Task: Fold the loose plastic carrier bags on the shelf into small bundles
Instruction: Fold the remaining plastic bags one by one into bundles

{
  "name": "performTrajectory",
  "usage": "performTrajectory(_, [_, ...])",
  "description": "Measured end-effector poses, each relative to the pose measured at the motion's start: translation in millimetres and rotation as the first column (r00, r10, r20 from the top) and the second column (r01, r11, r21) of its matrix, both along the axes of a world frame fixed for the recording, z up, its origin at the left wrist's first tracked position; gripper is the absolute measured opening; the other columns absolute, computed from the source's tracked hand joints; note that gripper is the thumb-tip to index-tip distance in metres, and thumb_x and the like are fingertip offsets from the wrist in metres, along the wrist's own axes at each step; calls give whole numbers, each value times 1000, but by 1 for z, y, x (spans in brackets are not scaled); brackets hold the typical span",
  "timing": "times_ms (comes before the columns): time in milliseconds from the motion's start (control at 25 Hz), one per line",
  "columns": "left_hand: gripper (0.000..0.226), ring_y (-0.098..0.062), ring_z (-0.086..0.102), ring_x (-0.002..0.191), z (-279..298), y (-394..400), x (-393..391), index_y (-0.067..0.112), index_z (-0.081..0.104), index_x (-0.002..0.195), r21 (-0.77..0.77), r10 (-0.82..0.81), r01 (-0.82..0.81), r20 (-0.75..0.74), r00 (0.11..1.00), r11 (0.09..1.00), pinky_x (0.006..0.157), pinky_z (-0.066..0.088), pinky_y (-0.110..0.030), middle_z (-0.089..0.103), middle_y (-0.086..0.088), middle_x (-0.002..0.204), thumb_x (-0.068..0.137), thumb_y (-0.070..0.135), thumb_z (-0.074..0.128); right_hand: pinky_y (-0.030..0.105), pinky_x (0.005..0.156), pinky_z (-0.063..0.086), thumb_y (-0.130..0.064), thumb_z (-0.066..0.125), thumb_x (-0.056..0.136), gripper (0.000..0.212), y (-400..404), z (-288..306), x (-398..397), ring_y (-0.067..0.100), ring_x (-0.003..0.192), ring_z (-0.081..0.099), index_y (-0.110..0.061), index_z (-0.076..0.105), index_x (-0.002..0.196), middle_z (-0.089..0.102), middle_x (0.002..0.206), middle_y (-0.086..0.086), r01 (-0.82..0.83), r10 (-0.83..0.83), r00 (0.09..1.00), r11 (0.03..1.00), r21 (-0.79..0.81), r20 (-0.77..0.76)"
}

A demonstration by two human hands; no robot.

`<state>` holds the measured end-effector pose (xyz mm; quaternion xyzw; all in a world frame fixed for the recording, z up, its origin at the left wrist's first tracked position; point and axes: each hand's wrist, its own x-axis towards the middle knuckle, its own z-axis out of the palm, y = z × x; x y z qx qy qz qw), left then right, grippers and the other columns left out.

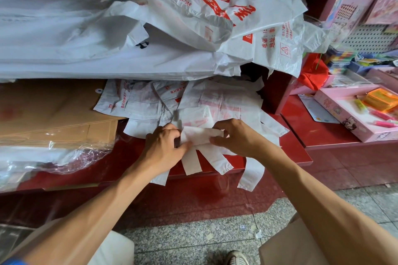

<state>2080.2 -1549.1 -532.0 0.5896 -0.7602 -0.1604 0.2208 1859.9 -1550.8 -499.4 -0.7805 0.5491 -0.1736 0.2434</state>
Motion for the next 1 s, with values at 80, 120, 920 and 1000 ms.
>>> performTrajectory(80, [39,-12,55,75,7,4,-2,16,57,70,42,10,-8,-45,999,999,70,43,-33,58,8,82,89,49,63,27,57,48,-25,68,91,13,-1,2,1,13,62,63,-17,63,82,69,76,4,59,-62,995,997,40,82])
performTrajectory(120, [44,-10,50,63,11,8,-5,16,50,62,72,26,-21,-63,998,997,61,38,-31,51,7,69,91,48,60,24,55,46,-26,68,91,16,-1,3,2,11,60,63,-18,61,79,70,73,3,73,-79,992,995,61,99])
performTrajectory(920, [64,-12,46,133,-9,3,-6,21,50,140,-113,-201,218,146,969,969,109,34,-41,53,7,142,89,60,47,35,78,46,-29,68,81,42,-5,-20,28,22,103,50,-20,55,121,53,122,-1,92,-153,976,935,-343,-157])
performTrajectory(1000, [66,-8,49,127,-12,0,-6,28,49,135,-71,-254,275,218,942,959,105,35,-44,56,12,134,84,71,45,38,94,41,-29,64,80,52,-4,-12,28,22,122,40,-27,54,131,43,143,-5,-51,-24,971,951,-305,-237])
